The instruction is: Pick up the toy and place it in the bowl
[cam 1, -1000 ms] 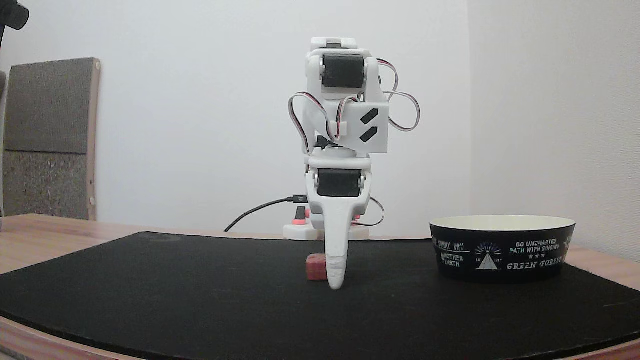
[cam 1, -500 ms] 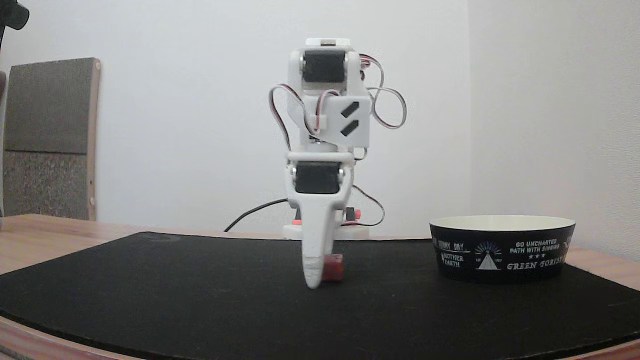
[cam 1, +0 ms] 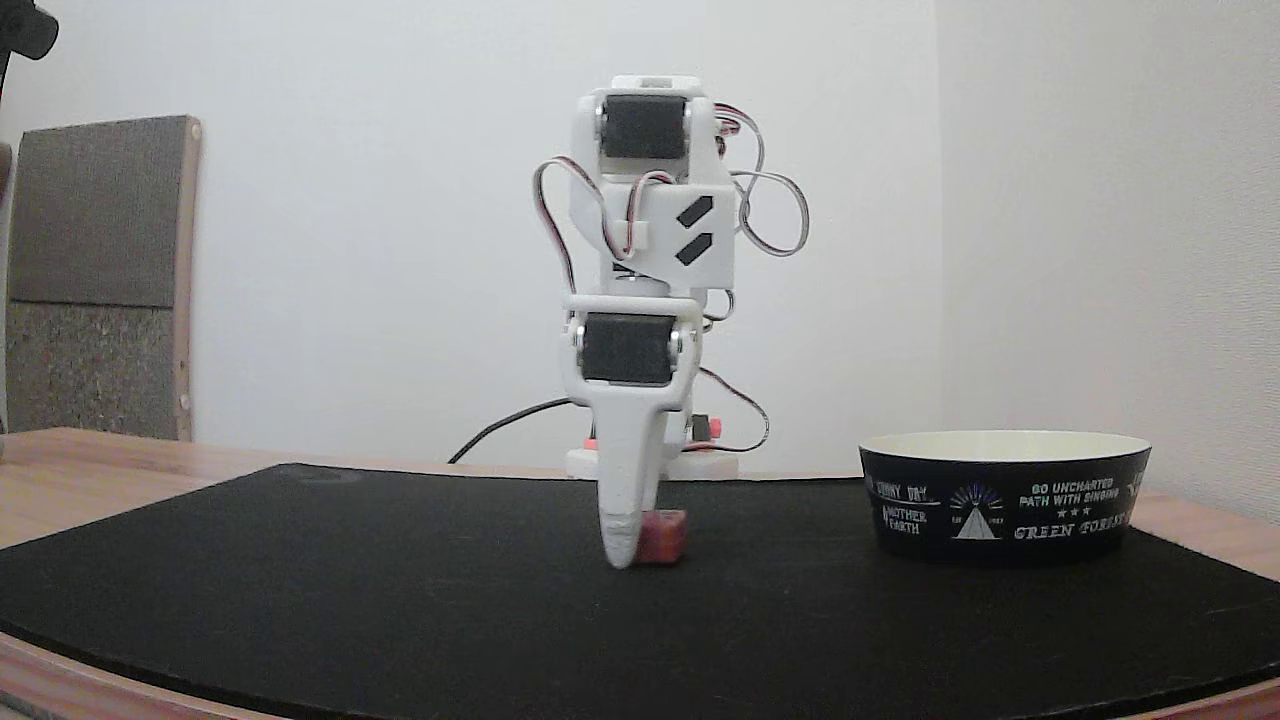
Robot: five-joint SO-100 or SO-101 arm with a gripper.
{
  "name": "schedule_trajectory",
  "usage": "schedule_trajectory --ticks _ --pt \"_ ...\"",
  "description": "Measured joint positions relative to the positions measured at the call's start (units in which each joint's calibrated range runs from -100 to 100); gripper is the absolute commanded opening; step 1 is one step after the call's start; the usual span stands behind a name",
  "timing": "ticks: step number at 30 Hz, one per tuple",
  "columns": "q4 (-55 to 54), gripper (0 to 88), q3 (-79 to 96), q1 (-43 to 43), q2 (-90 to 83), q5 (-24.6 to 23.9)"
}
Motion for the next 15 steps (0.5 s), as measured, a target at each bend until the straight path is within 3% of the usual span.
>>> schedule_trajectory --ticks 11,15 --pt "-0.2 7.1 3.2 -14.4 -21.5 0.1" --pt "-11.3 7.1 18.8 -20.0 -28.3 0.1"
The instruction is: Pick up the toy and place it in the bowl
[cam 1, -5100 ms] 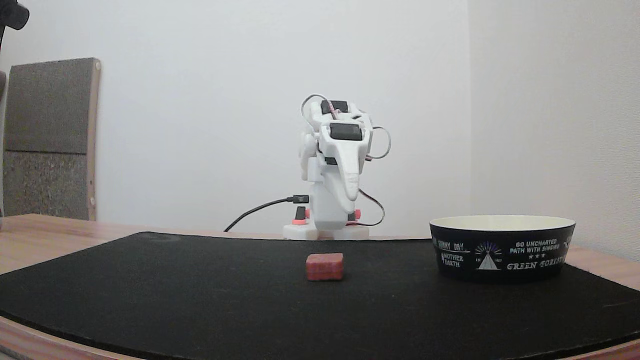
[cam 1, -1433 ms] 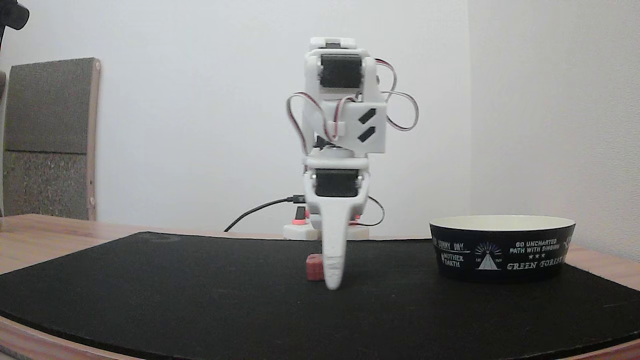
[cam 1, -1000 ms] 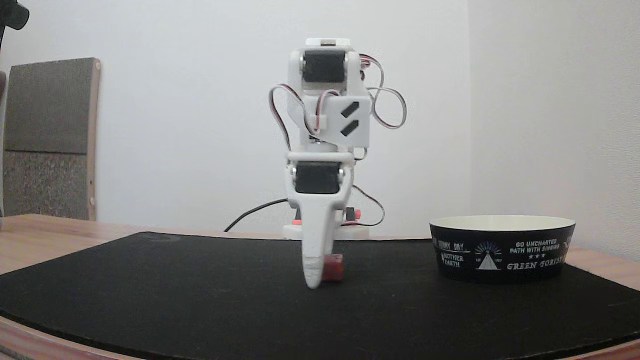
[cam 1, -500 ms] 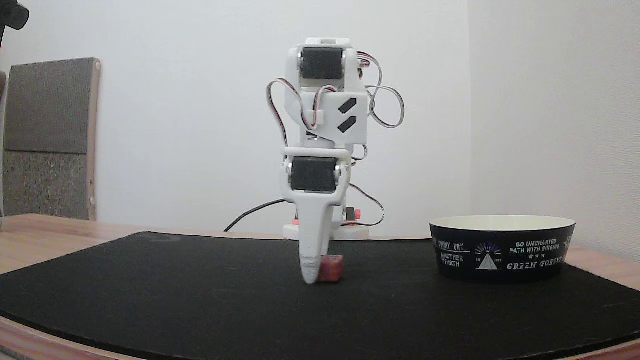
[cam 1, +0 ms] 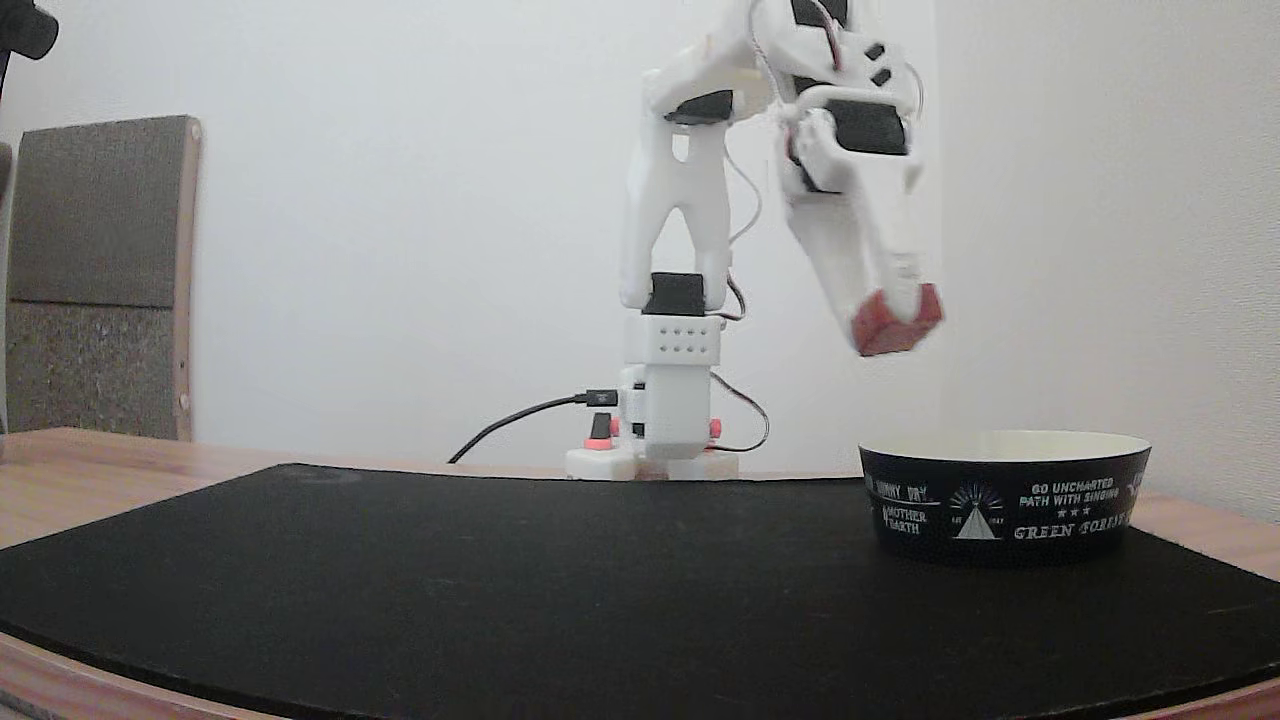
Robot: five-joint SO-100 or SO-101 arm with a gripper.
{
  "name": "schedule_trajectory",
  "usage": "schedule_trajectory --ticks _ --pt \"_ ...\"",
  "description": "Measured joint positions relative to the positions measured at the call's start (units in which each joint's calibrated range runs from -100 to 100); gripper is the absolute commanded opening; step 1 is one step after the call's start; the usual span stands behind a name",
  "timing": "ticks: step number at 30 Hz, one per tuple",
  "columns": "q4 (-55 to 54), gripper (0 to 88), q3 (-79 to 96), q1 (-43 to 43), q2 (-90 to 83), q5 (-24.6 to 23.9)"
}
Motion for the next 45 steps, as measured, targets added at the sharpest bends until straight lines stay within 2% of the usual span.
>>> schedule_trajectory --ticks 2,4,7,8,12,19,21,22,23,25,28,36,37,40,45 --pt "-3.8 7.2 5.0 -1.6 -1.6 0.0" --pt "-12.8 12.8 15.4 -3.7 -5.3 -0.2" --pt "-18.1 24.7 21.4 -4.7 -5.9 0.1" --pt "-19.3 31.5 22.7 -5.0 -6.1 -0.1" --pt "-21.2 36.2 24.2 -6.7 -6.7 0.0" --pt "-21.2 34.7 24.2 -5.2 -7.2 0.0" --pt "-21.2 27.8 24.6 -3.2 -8.5 0.0" --pt "-21.2 17.2 25.3 -1.7 -9.9 0.0" --pt "-21.2 13.2 27.2 2.9 -13.2 0.0" --pt "-21.3 9.5 29.1 6.2 -15.6 -0.2" --pt "-21.4 8.7 38.5 12.7 -25.1 0.5" --pt "-24.1 9.2 60.6 18.9 -41.9 1.5" --pt "-25.8 9.2 67.3 18.2 -47.6 1.5" --pt "-27.1 9.2 74.4 19.0 -54.5 1.3" --pt "-27.3 9.2 88.0 15.2 -72.6 1.7"
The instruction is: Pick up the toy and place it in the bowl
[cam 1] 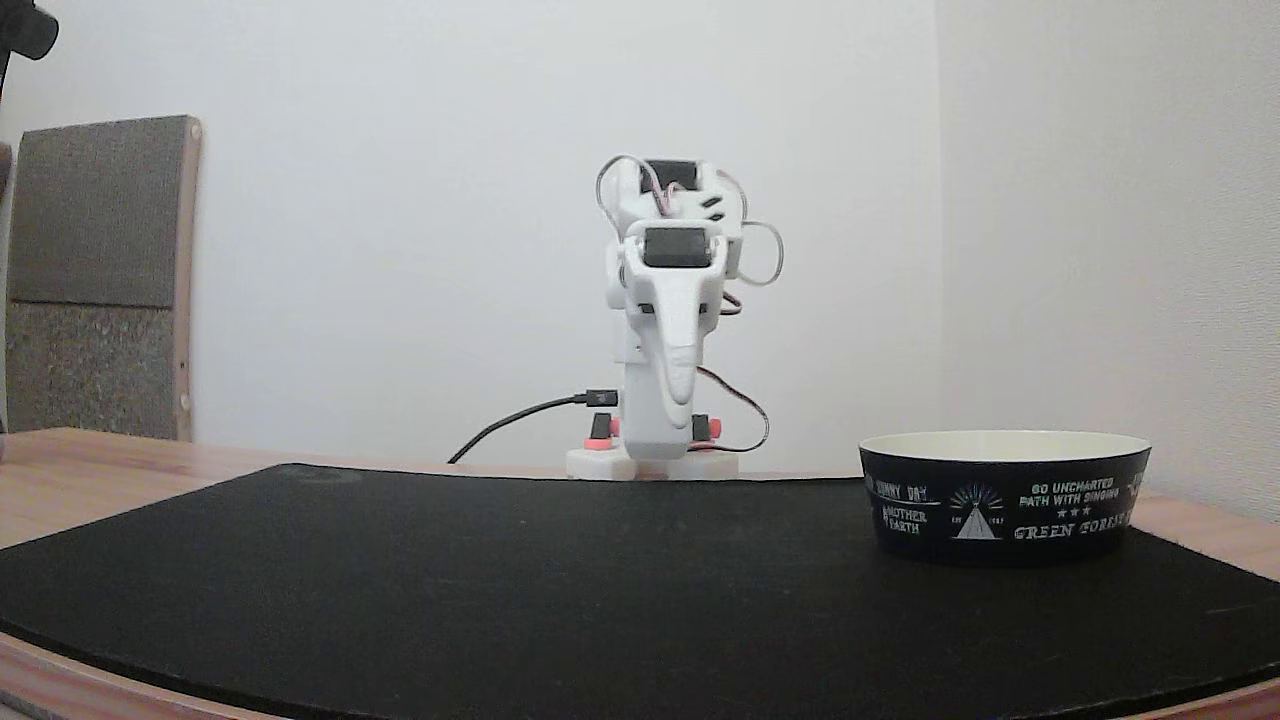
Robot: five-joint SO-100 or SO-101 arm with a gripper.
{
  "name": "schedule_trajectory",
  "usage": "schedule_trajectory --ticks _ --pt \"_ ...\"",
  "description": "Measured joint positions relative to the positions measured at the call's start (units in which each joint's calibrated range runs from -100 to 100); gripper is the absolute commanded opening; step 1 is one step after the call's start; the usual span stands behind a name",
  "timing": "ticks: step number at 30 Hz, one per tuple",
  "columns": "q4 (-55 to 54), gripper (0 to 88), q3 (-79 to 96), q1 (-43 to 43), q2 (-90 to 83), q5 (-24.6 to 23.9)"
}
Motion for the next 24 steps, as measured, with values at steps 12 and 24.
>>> schedule_trajectory --ticks 12,24 --pt "12.5 9.2 12.0 1.2 -28.6 0.1" --pt "13.0 8.7 12.0 4.5 -28.9 -0.2"
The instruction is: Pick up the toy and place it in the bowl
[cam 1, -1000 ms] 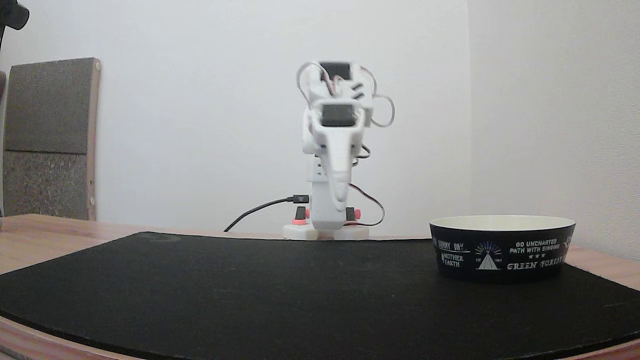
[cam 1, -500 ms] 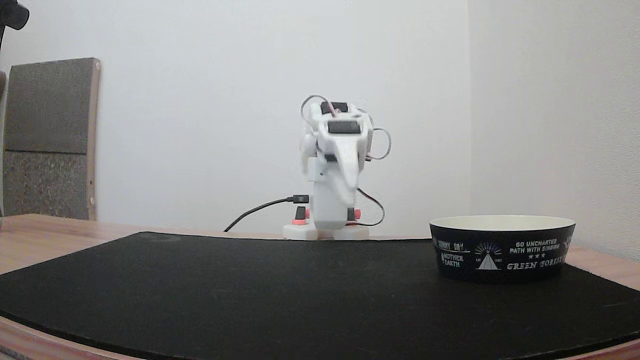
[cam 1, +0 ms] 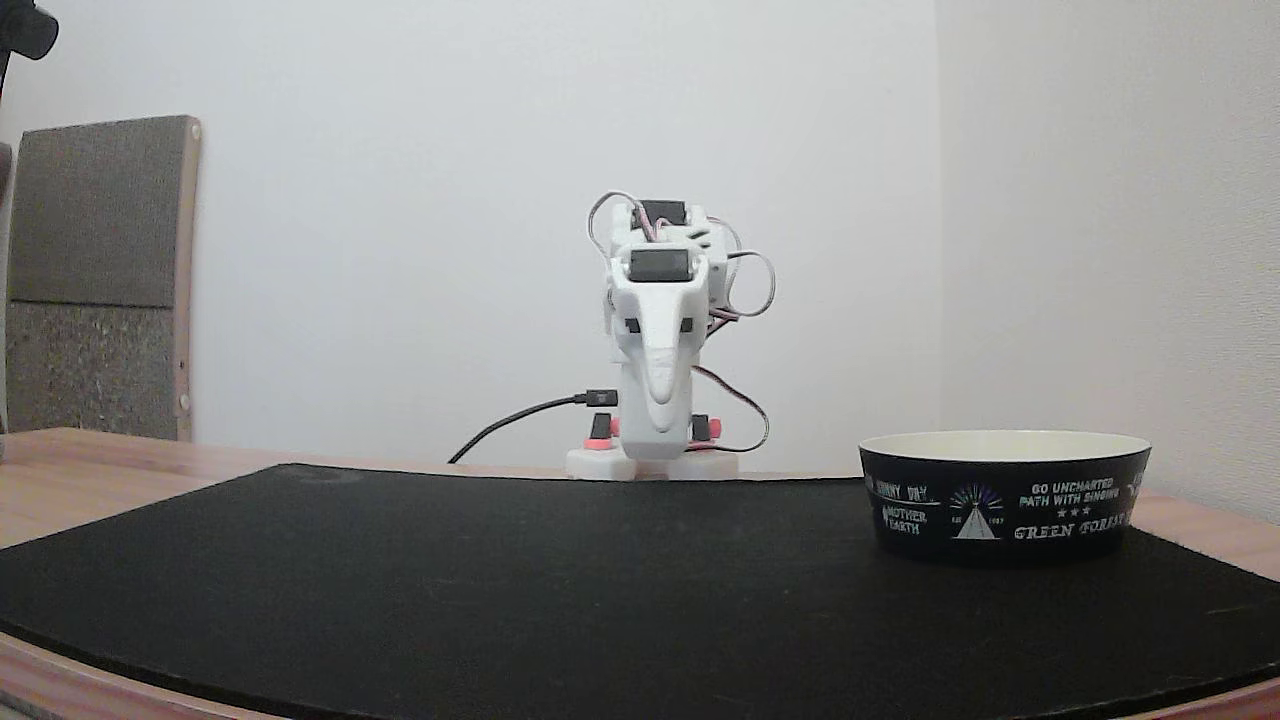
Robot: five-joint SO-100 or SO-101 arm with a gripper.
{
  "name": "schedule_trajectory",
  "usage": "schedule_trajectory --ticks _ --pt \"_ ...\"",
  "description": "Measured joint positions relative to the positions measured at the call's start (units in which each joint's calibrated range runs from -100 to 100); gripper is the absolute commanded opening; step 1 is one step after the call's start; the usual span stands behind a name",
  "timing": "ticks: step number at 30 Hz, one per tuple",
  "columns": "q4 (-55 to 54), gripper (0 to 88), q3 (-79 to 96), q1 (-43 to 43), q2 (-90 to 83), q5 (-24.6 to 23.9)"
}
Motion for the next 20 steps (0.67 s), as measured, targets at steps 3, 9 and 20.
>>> schedule_trajectory --ticks 3,9,20 --pt "0.0 8.7 0.0 0.1 0.0 -0.1" --pt "0.0 8.7 0.0 0.2 0.0 -0.1" --pt "0.0 8.7 0.0 0.1 0.0 -0.1"
